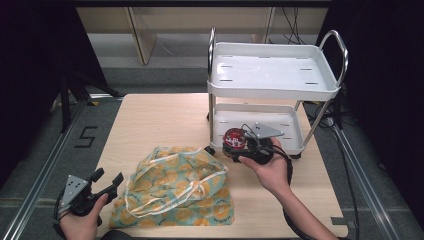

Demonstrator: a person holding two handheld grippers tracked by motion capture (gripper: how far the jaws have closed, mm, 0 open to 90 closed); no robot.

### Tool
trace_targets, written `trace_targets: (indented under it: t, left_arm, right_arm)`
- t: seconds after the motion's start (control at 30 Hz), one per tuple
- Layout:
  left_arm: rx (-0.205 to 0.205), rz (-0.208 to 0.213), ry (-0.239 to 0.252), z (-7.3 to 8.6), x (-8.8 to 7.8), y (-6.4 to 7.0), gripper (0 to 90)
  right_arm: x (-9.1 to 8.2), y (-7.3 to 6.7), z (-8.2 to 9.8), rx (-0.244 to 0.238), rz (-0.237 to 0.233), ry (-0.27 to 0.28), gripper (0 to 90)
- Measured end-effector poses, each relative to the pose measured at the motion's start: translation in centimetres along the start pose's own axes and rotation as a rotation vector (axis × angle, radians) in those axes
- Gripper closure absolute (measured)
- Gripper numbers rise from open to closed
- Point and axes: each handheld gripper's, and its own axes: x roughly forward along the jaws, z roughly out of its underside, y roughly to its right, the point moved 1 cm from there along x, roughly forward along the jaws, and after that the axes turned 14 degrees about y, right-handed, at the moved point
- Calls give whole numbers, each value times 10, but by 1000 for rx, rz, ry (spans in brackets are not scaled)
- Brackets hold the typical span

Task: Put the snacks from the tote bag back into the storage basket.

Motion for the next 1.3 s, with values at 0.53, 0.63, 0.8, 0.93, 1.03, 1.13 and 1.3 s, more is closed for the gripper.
trace_targets:
  t: [0.53, 0.63, 0.8, 0.93, 1.03, 1.13, 1.3]
  left_arm:
    - [0, 1, -1, 0, 0, 0, 255]
    - [0, 0, -2, 0, 0, 0, 255]
    - [-1, 1, 0, 0, 0, 0, 255]
    - [-2, 1, 1, 0, 0, 0, 256]
    - [-1, 1, 2, 0, 0, 0, 256]
    - [-2, 1, 3, 0, 0, 0, 256]
    - [-3, 2, 3, 0, 0, -1, 255]
  right_arm:
    - [5, 6, -3, 18, 10, -15, 268]
    - [6, 7, -4, 18, 8, -17, 268]
    - [8, 8, -5, 29, 18, -26, 268]
    - [11, 10, -5, 5, 15, -14, 268]
    - [12, 10, -5, 21, 17, -27, 268]
    - [14, 12, -6, 23, 17, -32, 268]
    - [19, 15, -6, 17, 14, -33, 268]
